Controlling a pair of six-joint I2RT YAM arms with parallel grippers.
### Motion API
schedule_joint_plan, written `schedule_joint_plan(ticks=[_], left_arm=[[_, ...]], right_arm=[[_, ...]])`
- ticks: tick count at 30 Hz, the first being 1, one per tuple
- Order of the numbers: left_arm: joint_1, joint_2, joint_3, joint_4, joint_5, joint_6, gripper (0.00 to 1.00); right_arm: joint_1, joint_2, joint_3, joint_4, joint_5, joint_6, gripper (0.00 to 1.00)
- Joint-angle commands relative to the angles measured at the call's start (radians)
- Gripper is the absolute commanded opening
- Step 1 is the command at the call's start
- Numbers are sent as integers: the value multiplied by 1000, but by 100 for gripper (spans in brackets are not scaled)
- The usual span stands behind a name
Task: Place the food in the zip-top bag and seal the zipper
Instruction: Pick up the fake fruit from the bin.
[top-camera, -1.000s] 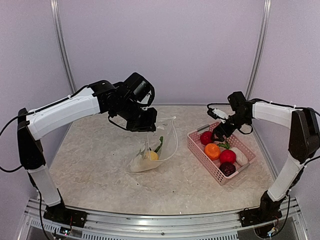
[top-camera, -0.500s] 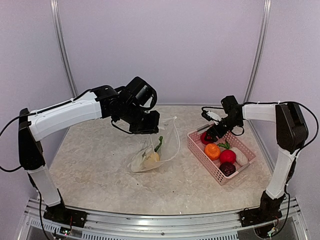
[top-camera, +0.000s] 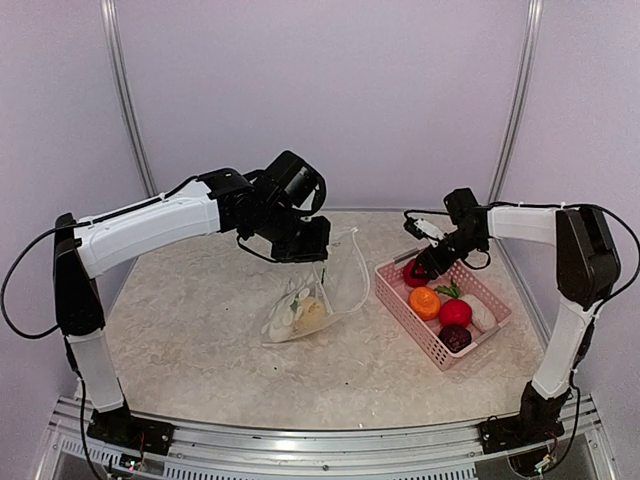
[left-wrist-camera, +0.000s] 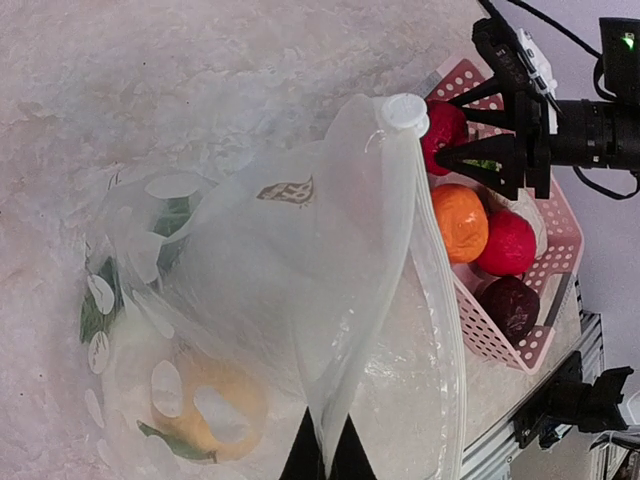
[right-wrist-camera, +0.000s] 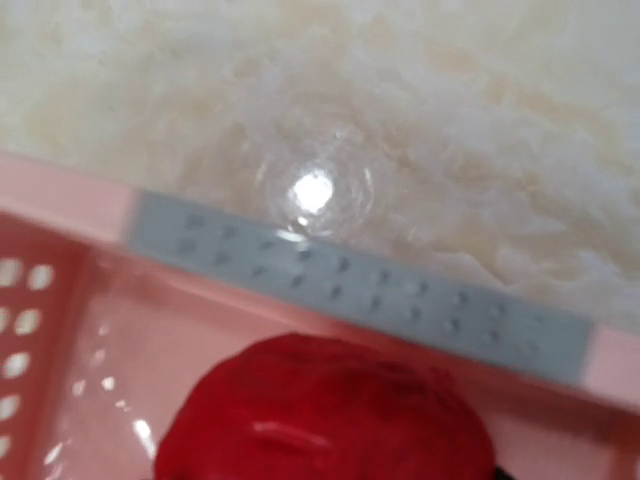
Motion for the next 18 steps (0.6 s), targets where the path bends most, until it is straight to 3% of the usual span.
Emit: schedule_joint_plan(ticks=[1,6,11,15,18], left_arm=[[9,21,50,1,-8,-6,0],[16,28,54,24,6,-16,0],[24,46,75,29,10,-24,0],[29,56,91,30,28,-29,0],[31,56,99,29,41,-31,0]], right_arm=[[-4,-157,37,-66,-18,-21,50],[-3,-272,101,-168,-134,-24,50],[17,-345,178,-230,-349,-4,51],[74,-373,200,-220,-535,18,52],[146,-366,202,-192,-571,30,54]])
